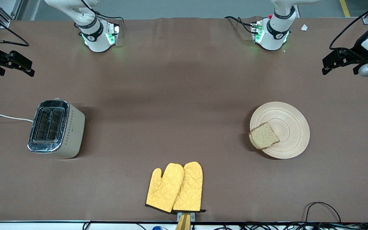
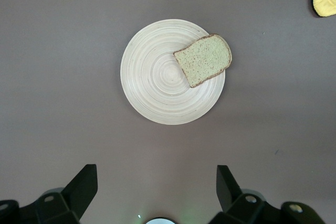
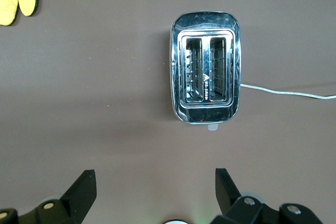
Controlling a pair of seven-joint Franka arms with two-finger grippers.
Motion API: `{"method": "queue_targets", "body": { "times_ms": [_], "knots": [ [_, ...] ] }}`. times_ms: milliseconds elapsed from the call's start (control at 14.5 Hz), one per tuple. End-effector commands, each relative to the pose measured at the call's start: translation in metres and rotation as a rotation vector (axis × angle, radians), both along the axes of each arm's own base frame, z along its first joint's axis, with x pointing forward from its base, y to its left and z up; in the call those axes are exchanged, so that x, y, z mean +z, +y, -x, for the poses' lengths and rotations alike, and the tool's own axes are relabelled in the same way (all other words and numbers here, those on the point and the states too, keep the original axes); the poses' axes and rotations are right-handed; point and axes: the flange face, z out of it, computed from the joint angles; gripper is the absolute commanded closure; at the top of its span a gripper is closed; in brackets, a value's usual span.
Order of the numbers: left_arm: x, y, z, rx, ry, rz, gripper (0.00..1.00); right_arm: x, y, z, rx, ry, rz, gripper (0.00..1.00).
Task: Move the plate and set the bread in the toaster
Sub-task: 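Move the left gripper toward the rim of the wooden plate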
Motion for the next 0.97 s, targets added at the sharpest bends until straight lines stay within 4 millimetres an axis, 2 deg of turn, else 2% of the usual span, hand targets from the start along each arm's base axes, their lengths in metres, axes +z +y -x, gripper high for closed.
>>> {"method": "queue_targets", "body": {
  "times_ms": [0, 276, 414, 759, 897],
  "knots": [
    [0.007, 0.003, 0.002, -0.015, -0.018, -0.014, 0.00, 0.004, 0.001, 0.006, -0.007, -0.014, -0.019, 0.00],
    [0.005, 0.007, -0.001, -0.009, -0.015, -0.007, 0.00, 0.004, 0.002, 0.006, -0.004, -0.014, -0.019, 0.00],
    [0.006, 0.018, -0.007, -0.005, -0.018, 0.001, 0.00, 0.004, 0.003, 0.007, -0.003, -0.013, -0.019, 0.00],
    [-0.033, 0.082, -0.033, 0.130, 0.055, 0.217, 0.00, 0.005, 0.004, 0.006, -0.001, -0.019, -0.019, 0.00],
    [-0.053, 0.092, -0.049, 0.157, 0.063, 0.304, 0.00, 0.006, 0.004, 0.006, -0.001, -0.019, -0.021, 0.00]
  ]
}}
